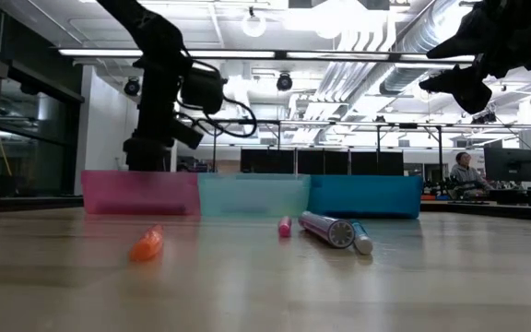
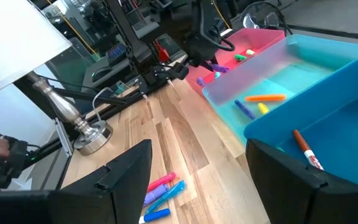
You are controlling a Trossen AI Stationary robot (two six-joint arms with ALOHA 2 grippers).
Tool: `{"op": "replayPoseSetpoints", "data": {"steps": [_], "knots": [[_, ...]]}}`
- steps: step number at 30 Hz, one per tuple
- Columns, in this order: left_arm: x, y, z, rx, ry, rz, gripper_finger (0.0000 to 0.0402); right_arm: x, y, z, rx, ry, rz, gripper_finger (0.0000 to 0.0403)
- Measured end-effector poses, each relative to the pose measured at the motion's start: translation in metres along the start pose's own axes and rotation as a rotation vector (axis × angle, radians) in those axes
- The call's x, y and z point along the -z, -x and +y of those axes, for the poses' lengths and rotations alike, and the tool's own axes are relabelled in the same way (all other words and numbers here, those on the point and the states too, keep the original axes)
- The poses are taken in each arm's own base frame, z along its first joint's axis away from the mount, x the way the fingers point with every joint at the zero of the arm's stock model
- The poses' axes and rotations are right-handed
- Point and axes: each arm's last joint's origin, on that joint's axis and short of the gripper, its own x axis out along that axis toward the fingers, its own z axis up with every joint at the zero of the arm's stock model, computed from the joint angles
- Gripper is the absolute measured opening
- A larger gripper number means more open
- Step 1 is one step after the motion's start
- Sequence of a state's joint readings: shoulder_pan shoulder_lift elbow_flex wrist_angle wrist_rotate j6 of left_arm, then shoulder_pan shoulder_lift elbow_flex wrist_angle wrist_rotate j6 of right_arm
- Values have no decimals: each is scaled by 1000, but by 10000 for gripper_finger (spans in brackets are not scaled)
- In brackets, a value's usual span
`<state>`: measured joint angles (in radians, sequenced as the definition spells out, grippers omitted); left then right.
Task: Pick & Place Markers
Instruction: Put the purple marker into the red bin, then put the orange pen into the green bin
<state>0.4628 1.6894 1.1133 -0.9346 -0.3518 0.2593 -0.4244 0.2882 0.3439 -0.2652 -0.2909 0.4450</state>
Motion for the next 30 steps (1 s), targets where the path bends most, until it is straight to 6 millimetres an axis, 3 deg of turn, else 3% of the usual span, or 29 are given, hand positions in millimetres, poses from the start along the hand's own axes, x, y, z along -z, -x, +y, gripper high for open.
{"op": "replayPoseSetpoints", "data": {"steps": [7,15,21,30], "knots": [[1,-7,4,-35,-53,-15,59,0,0,0,0,0,0,250],[0,-8,5,-103,-55,-8,174,0,0,0,0,0,-1,250],[-1,-6,1,-125,-28,-5,194,0,0,0,0,0,-1,250],[2,31,-18,-47,215,-106,197,0,0,0,0,0,-1,250]]}}
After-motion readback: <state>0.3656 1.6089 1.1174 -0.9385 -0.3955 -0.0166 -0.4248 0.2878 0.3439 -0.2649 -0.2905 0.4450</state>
